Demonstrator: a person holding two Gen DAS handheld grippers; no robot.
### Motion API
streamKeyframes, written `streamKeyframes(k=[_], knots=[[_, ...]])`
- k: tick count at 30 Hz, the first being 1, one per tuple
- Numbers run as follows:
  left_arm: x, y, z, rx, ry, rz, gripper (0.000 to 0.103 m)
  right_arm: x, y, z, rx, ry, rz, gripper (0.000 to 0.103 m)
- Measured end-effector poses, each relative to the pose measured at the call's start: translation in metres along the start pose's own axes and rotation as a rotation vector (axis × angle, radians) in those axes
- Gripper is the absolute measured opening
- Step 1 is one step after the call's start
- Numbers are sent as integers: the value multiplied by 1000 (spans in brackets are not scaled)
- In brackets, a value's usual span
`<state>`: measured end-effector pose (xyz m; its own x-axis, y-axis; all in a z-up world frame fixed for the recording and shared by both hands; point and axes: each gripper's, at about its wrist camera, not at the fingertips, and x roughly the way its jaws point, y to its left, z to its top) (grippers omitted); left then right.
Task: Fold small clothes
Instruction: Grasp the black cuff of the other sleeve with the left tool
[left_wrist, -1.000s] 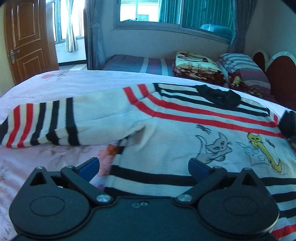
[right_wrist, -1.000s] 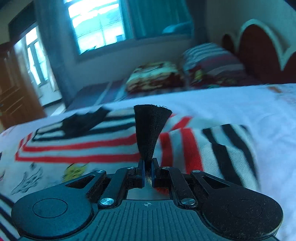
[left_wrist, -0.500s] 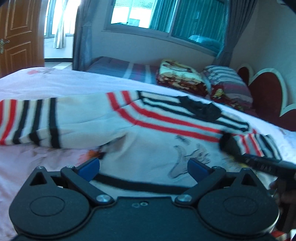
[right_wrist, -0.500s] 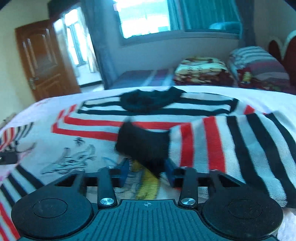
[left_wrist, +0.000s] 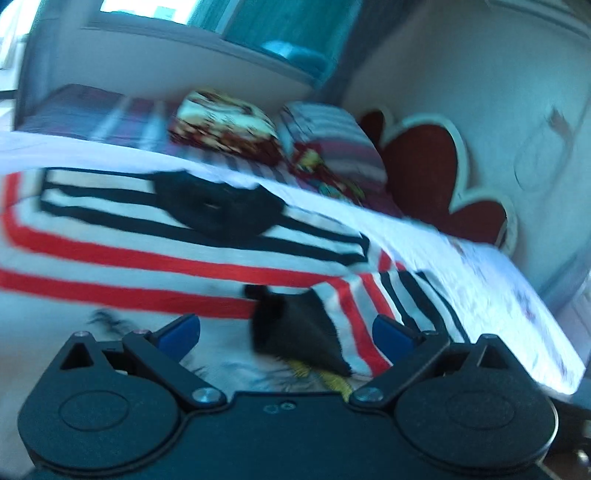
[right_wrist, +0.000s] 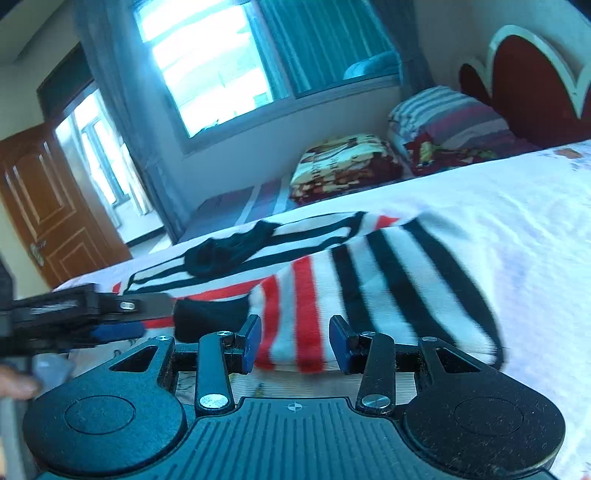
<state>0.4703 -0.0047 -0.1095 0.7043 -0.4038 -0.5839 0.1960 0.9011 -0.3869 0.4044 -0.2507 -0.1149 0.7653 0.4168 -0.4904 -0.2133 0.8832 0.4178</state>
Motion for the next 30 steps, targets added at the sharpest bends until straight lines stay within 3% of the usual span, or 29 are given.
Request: streamKeyframes(k=[2,3,4,5,8,15,19,21,25,30], knots=[[17,-4,1,22,36,-1,91,-15,-12,1,32,-15,-10,42],[25,-5,1,25,60,-4,60,-18,-17,2,47,-21,-17,42],[34,-5,-1,24,98,-4,7,-22,-22,3,66,-28,-24,42],[40,-3,-3,12,120,11,11,-29,-28,4,88,-38,-29,42],[39,-3,-1,4,93,12,8,-40,-45,8,171,-72,-59,42],[-7,22,-1,-5,10,54,8,-63,-89,12,457,-117,-35,42],[-17,55,-8,-59,19,140,8,-70,-103,11,582,-96,27,42],[-19,65,-10,-84,23,131,8,-70,-107,8,637,-74,67,42],[-25,62,-7,-41,13,145,8,-65,-112,7,732,-14,176,42],[-36,64,-3,-41,-13,163,8,-49,-128,8,849,14,229,42]])
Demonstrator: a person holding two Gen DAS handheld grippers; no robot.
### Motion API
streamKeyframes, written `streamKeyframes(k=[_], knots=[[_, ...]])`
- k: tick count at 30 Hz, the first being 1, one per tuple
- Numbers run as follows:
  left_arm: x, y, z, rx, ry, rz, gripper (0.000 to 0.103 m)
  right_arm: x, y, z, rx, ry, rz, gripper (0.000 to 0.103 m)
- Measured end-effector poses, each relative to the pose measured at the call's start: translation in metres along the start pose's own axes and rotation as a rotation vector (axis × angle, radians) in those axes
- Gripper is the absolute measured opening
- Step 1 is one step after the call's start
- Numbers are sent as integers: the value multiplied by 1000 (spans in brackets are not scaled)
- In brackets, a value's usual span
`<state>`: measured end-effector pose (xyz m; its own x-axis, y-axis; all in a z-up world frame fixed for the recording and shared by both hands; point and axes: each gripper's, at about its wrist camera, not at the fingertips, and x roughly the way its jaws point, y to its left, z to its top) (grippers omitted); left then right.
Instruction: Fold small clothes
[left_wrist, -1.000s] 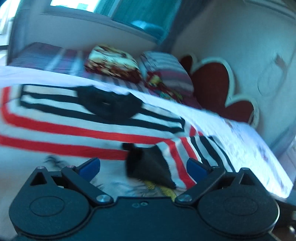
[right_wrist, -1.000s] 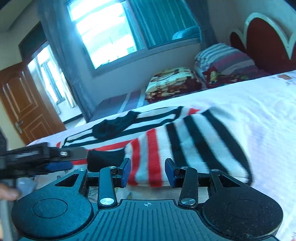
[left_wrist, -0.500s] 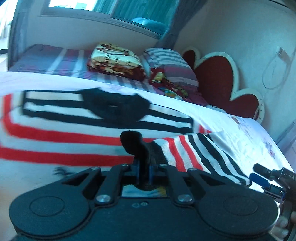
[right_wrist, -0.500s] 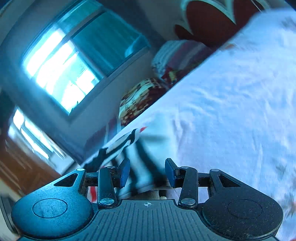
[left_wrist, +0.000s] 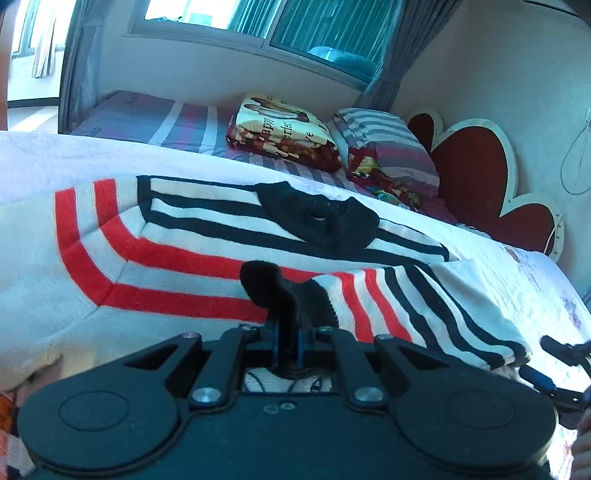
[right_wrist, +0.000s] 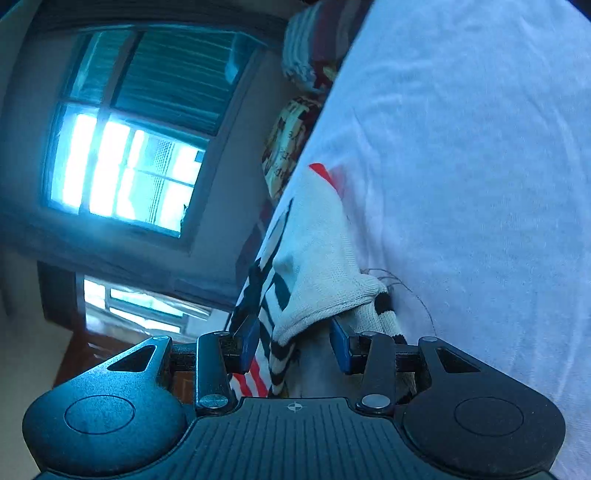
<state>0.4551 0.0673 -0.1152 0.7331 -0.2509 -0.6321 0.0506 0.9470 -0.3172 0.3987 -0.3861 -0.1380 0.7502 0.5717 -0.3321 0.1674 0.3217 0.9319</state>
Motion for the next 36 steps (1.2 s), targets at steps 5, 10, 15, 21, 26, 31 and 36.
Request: streamKeyframes(k=[5,10,15,21,26,31,36], knots=[[-3,9,3,-2,3,8,8,7,-6,18,34,-42,-27,41],[9,10,0,2,60,39,8,14,0,8,-134,-38,-176,7],[0,5,9,19,44,53,8,4,25,-1,-304,-49,-242,7],[8,9,3,11,68,69,8,1,34,-9,-412,9,-321,8],[7,8,1,29,64,73,8,-18,73,-37,-725,-44,-352,15],[6,5,1,32,59,89,8,37,63,-35,-886,29,-480,13],[5,2,1,68,71,100,8,43,63,-34,-923,-3,-467,13]])
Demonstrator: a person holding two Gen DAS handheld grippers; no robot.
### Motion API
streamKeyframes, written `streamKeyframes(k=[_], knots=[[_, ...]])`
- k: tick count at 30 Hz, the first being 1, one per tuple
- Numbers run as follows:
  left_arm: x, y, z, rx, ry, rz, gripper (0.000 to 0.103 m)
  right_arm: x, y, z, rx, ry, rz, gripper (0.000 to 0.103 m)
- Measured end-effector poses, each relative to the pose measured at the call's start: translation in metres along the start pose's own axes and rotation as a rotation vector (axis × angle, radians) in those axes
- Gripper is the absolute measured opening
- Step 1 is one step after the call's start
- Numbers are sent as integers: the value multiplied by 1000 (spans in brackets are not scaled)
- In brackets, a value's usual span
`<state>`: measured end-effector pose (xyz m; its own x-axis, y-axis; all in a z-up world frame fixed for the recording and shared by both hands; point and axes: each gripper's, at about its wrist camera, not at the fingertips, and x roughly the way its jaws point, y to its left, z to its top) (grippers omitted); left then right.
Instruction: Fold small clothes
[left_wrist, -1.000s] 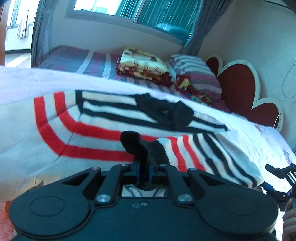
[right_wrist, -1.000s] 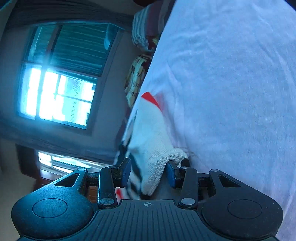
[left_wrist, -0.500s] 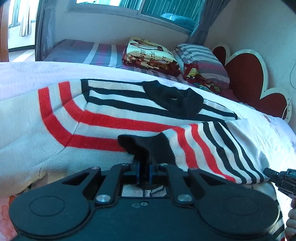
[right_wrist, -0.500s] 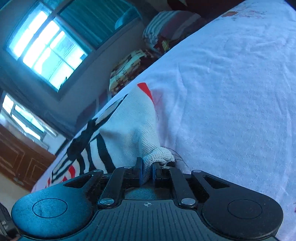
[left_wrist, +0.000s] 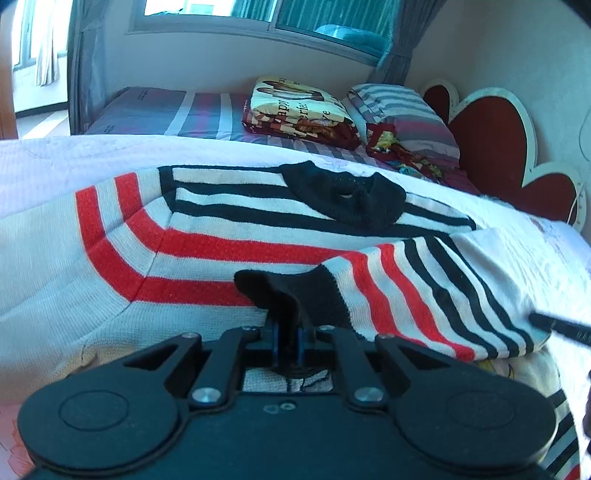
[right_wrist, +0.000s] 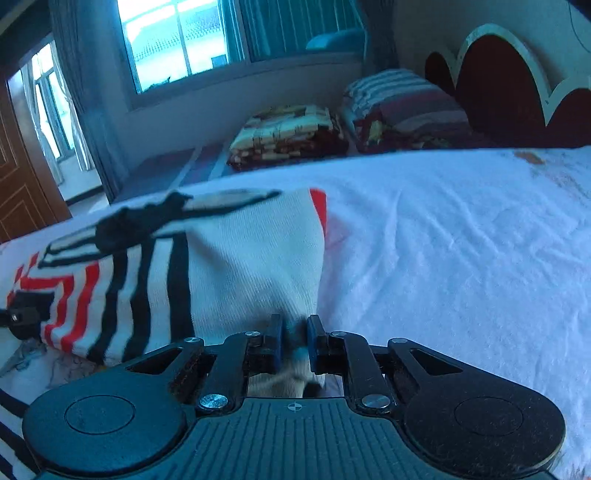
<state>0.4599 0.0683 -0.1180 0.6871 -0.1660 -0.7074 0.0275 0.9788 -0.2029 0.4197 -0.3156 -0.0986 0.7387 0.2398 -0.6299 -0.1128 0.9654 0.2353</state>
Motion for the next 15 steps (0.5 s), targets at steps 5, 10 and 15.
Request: streamKeyframes(k=[5,10,15], knots=[[0,-2,-1,8,-2,8,8,17,0,36,5,-99,17,13],[-3,-3,-2,-1,-13,15,8,84,-8,50,-51,23,-36,11],[-6,5,-8,-48,-29,1,8,88,-18,46,-62,2,-45,11]])
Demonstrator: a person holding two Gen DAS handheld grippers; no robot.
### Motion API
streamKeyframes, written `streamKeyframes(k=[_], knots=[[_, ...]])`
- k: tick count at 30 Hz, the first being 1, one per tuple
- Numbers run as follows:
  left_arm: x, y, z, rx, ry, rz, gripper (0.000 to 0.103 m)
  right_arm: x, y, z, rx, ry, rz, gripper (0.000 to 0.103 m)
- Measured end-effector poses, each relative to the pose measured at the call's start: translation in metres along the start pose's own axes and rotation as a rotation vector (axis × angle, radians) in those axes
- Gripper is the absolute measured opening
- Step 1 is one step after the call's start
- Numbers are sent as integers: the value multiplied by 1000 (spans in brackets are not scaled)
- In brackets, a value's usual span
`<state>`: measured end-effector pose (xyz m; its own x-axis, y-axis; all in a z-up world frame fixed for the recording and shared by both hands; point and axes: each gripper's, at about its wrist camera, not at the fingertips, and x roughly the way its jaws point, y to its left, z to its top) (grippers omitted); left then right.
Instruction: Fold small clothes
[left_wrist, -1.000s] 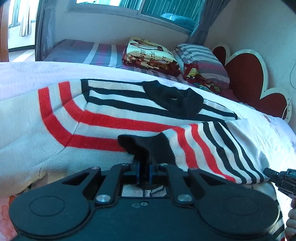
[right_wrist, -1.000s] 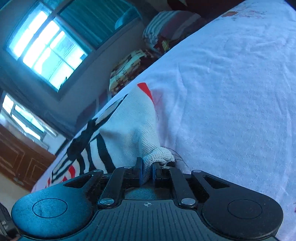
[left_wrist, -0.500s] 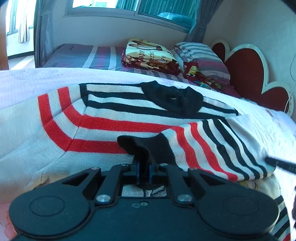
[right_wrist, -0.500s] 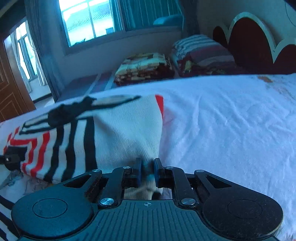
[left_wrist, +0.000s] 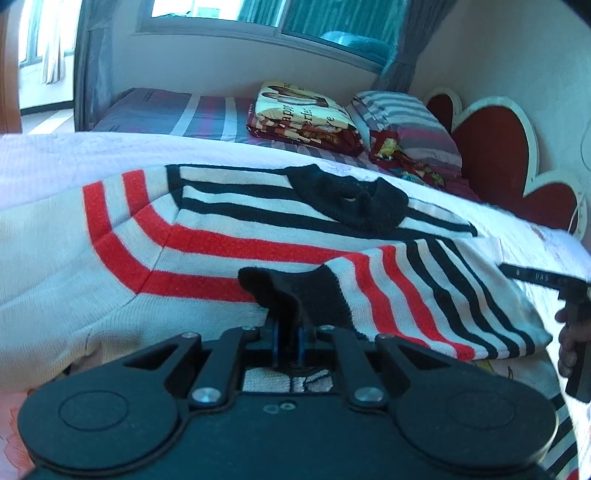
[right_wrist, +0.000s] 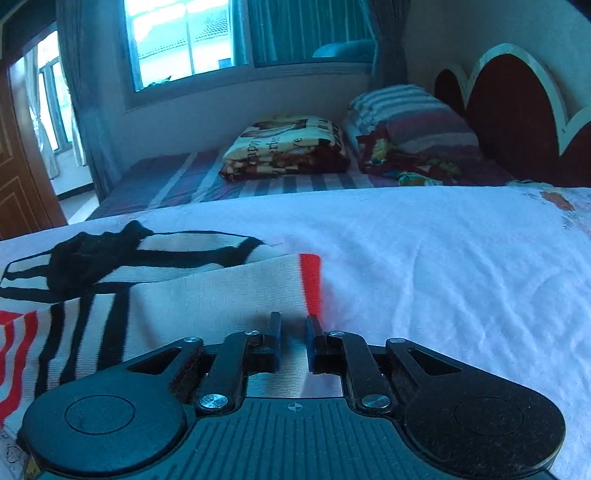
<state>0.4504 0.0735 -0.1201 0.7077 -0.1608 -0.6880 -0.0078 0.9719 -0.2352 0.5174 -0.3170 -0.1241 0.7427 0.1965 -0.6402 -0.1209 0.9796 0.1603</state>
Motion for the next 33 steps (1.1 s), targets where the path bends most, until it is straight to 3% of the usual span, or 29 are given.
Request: streamKeyframes(k=[3,5,6,8,9,10,14,16,17,19,30,32,33], knots=[[-2,1,-3,-27,-18,9,8,2,-7,1,26,8,16,11],[-2,-1,-3,-9,-21,22,14,1,-3,4,-2,16,6,11],[-3,-2,-2,-5,-26,27,21,0,-1,5,-12,17,3,11],[-10,-2,0,-2,-62,45,47,-5,1,7,-12,0,5,11],[-14,-2,2,2,-85,56,69,-6,1,8,-10,-7,11,11],[-17,-2,4,2,-108,52,74,-7,2,9,-7,-17,22,11],[-10,-3,12,5,-93,39,61,-7,8,14,-28,-54,32,11],[3,-5,15,1,-35,47,38,-2,12,17,-39,-55,34,11],[9,-2,14,-15,-12,55,33,2,13,18,-47,-51,36,11],[11,0,12,-24,-31,54,7,13,14,19,-66,-27,33,11],[9,-2,3,-36,-59,93,8,26,16,15,-128,-10,-7,11],[3,-7,7,-25,-57,133,23,18,20,18,-127,-18,-29,11],[-4,-11,9,-8,-78,170,40,9,21,19,-127,-48,-14,11]])
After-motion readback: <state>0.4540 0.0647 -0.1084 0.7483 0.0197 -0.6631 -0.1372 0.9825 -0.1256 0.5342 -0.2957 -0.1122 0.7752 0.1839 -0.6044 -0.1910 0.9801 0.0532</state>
